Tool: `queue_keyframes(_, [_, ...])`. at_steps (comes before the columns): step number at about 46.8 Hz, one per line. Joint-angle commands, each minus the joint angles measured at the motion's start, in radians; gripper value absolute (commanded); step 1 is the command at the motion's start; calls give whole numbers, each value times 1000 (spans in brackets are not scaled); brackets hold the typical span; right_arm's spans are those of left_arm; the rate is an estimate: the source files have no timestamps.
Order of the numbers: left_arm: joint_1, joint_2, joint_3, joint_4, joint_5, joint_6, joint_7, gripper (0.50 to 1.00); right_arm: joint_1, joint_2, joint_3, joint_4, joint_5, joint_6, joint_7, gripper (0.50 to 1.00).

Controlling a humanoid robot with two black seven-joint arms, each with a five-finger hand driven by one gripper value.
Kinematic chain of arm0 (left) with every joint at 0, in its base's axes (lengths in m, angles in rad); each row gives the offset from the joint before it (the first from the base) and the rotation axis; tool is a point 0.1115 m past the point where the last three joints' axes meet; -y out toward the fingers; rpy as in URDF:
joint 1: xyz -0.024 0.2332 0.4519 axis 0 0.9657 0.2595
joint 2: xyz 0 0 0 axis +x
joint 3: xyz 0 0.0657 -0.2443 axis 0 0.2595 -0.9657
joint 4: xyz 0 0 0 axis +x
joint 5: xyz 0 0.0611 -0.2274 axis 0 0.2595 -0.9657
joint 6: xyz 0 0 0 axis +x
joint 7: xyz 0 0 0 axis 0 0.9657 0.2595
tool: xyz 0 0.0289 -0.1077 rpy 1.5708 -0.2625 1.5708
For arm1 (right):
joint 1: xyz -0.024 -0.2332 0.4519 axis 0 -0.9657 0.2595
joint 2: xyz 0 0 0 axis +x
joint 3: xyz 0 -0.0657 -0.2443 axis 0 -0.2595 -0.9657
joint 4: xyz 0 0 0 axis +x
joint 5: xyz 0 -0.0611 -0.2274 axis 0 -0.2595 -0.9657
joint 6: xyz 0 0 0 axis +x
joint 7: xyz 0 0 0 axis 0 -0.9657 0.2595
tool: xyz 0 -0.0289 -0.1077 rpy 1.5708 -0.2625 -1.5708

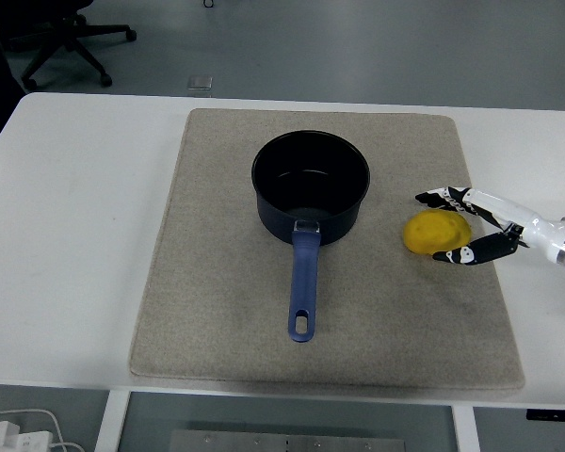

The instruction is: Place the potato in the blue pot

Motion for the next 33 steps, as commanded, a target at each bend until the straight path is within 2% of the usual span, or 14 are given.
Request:
queue_keyframes(1, [0, 0, 0, 1, 0, 0, 0, 996, -1, 1, -2, -4, 0, 0, 8, 797])
queue_keyframes(7, [0, 0, 0, -1, 0, 0, 0, 996, -3, 1, -5, -18, 0, -3, 11, 713])
queue_keyframes(11, [0, 0, 0, -1, 0, 0, 0, 996, -3, 1, -6, -23, 0, -1, 11, 609])
queue_keyframes(16, [0, 0, 0, -3, 0, 0, 0, 996, -3, 1, -6, -40, 0, 3, 14, 503])
queue_keyframes(22, [0, 0, 0, -3, 0, 0, 0, 996, -3, 1, -6, -46, 0, 5, 32, 500])
queue_keyframes(33, [0, 0, 0, -4, 0, 0, 0, 996, 1, -1, 0, -46, 11, 3, 32, 500])
